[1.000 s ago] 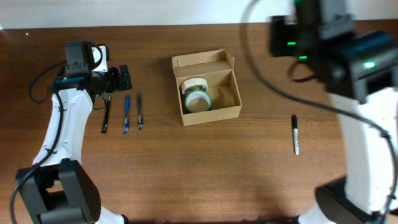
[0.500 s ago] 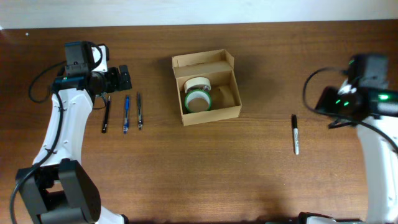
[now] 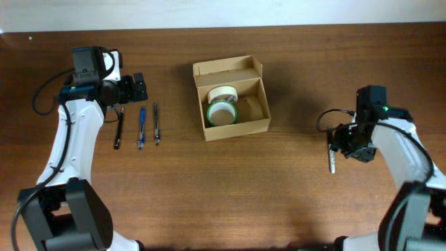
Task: Pack container
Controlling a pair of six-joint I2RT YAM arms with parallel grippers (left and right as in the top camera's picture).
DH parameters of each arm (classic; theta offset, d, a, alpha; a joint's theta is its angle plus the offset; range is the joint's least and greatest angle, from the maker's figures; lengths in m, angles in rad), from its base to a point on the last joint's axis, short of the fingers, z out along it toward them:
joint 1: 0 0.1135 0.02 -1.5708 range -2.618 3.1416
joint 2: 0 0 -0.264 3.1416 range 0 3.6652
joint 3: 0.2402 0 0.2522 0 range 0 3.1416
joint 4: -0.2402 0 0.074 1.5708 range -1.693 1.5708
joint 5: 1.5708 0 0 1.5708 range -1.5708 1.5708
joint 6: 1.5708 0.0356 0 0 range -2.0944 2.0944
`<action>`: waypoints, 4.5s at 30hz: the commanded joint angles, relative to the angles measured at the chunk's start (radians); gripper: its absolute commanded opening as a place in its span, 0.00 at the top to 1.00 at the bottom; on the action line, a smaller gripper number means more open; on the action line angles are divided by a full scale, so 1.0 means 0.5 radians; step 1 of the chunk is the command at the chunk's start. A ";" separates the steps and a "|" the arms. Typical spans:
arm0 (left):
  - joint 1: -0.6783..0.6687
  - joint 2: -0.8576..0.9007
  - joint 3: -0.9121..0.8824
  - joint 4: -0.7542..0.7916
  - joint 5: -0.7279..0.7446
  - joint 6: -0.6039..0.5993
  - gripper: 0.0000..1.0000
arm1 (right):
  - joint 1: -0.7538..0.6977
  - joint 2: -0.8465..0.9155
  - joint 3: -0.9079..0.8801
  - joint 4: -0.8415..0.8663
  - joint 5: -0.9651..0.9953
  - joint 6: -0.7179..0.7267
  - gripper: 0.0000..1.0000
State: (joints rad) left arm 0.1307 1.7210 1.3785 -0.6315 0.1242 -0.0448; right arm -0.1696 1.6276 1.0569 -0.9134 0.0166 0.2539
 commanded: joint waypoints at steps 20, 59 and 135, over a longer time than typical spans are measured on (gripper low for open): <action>0.007 0.015 0.033 0.003 0.016 0.039 0.01 | 0.077 0.501 -0.014 0.333 -0.048 -0.172 0.83; 0.007 0.015 0.033 0.003 0.016 0.039 0.01 | 1.440 0.446 1.845 -0.568 -0.250 -2.021 0.96; 0.008 0.057 0.177 -0.912 -0.507 0.227 0.01 | -0.187 0.393 1.604 -0.790 -0.281 -0.108 0.16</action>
State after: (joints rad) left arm 0.1307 1.7252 1.4509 -1.1034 0.0277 0.0540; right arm -0.2569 1.7638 1.8877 -1.3087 -0.1188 0.1833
